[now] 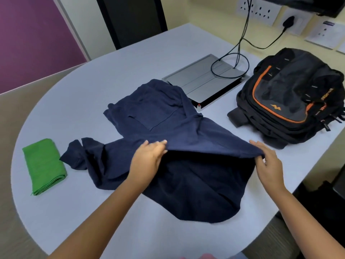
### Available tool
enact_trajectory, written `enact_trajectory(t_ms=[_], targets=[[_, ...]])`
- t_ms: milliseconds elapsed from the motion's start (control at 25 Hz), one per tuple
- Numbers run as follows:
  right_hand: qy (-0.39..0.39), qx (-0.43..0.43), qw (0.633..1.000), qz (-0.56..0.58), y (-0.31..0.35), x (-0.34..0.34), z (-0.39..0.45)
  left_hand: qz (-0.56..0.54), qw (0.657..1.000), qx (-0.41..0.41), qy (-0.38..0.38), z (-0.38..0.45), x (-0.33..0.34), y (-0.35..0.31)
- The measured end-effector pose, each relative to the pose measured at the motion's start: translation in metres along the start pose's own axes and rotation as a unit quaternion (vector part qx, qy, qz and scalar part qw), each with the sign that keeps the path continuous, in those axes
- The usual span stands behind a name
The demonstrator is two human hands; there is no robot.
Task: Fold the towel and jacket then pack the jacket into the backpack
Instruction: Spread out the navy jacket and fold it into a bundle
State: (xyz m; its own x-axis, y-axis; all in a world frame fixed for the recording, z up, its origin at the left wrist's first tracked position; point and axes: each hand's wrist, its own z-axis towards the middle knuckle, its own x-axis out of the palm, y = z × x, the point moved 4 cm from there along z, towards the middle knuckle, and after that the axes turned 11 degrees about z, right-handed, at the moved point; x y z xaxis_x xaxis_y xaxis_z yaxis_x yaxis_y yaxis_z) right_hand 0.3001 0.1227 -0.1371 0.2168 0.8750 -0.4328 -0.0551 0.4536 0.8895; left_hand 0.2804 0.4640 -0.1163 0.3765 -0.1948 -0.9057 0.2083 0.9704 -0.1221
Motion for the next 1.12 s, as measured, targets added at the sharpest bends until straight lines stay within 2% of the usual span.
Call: enact_trajectory(t_ms=[80,160,200,240,320,400,480,560,640,720,760,840,880,920,1040,1120], targets=[[0.044,-0.104,0.994,-0.004,0.028,0.015,-0.023,0.014,0.996,-0.011,-0.084,-0.005,-0.037,0.023],[0.133,-0.198,0.971,-0.033,0.035,0.036,-0.053,0.050,0.992,0.017,-0.118,-0.031,-0.051,0.048],[0.186,-0.234,0.952,-0.064,0.027,0.047,-0.071,0.064,0.991,0.047,-0.111,-0.050,-0.049,0.060],[0.238,-0.262,0.930,-0.102,0.015,0.055,-0.090,0.071,0.990,0.083,-0.086,-0.073,-0.040,0.071],[0.342,-0.287,0.876,-0.184,-0.022,0.065,-0.125,0.074,0.985,0.156,0.022,-0.123,-0.011,0.085],[0.415,-0.282,0.820,-0.274,-0.052,0.070,-0.145,0.105,0.969,0.182,0.133,-0.162,0.020,0.086],[0.420,-0.294,0.796,-0.322,-0.063,0.070,-0.148,0.131,0.957,0.155,0.207,-0.178,0.037,0.075],[0.417,-0.304,0.786,-0.342,-0.063,0.066,-0.147,0.124,0.961,0.112,0.221,-0.175,0.040,0.059],[0.399,-0.292,0.794,-0.353,-0.061,0.058,-0.141,0.109,0.967,0.115,0.200,-0.168,0.041,0.040],[0.349,-0.255,0.823,-0.367,-0.058,0.050,-0.126,0.068,0.970,0.161,0.170,-0.168,0.049,0.014],[0.323,-0.241,0.836,-0.373,-0.058,0.047,-0.118,0.052,0.965,0.187,0.177,-0.169,0.057,0.000],[0.289,-0.217,0.850,-0.384,-0.054,0.043,-0.102,0.054,0.944,0.191,0.264,-0.163,0.071,-0.025],[0.273,-0.214,0.856,-0.384,-0.051,0.042,-0.093,0.057,0.937,0.159,0.305,-0.156,0.076,-0.031],[0.258,-0.206,0.867,-0.373,-0.048,0.043,-0.083,0.054,0.941,0.116,0.314,-0.148,0.081,-0.033],[0.175,-0.116,0.941,-0.267,-0.025,0.048,-0.041,0.041,0.946,-0.001,0.321,-0.126,0.089,-0.035],[0.131,-0.130,0.964,-0.191,0.012,0.052,-0.018,0.013,0.950,-0.066,0.306,-0.106,0.081,-0.038]])
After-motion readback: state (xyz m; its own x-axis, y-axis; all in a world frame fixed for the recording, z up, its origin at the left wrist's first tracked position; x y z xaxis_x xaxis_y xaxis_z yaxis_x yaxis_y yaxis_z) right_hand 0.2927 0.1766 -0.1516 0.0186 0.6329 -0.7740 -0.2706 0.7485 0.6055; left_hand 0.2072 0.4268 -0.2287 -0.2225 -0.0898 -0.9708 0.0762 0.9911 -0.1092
